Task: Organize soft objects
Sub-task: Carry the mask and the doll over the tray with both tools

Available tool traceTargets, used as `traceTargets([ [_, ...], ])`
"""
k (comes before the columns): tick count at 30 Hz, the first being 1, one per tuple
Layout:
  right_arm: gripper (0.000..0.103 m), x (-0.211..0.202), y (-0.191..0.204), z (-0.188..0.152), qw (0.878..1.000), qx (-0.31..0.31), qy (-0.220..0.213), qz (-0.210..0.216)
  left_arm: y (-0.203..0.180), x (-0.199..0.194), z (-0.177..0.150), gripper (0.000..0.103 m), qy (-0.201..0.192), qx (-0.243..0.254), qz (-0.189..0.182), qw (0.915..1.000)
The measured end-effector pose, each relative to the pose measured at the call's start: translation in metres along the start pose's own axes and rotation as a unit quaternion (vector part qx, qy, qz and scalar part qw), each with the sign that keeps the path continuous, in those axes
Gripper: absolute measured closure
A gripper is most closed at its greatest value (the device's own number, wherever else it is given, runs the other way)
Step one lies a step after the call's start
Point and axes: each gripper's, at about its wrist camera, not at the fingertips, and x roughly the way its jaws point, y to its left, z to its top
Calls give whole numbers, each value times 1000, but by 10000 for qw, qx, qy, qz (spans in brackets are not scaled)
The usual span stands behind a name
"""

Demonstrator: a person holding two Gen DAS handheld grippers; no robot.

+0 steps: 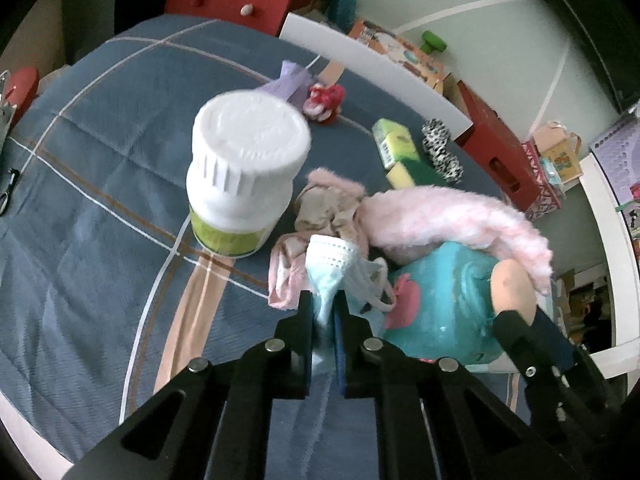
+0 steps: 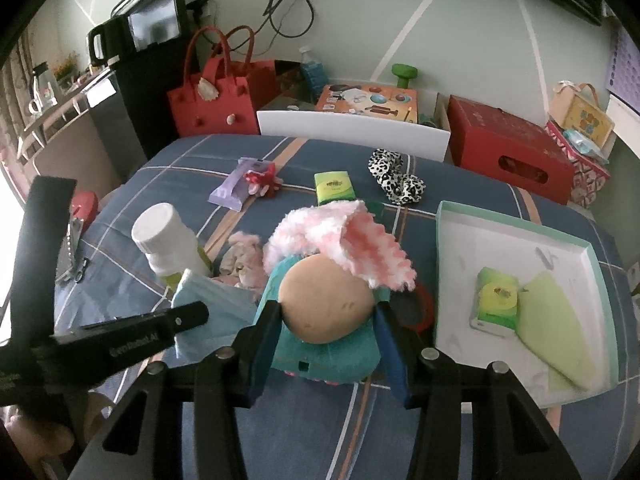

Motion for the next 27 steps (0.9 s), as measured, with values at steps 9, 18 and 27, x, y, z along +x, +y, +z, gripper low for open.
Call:
traceTargets([
  [9, 53, -31, -2, 0, 9996, 41, -229, 128, -7, -45, 0, 96, -607, 140, -62, 9980],
  [18, 53, -77, -11, 7, 9966, 129, -812, 72, -33, -92, 3, 96, -1341, 424, -66, 9900],
  [27, 53, -98, -61, 16, 9918, 690, -913, -564, -92, -119, 11, 96, -1586, 970, -381, 9818],
])
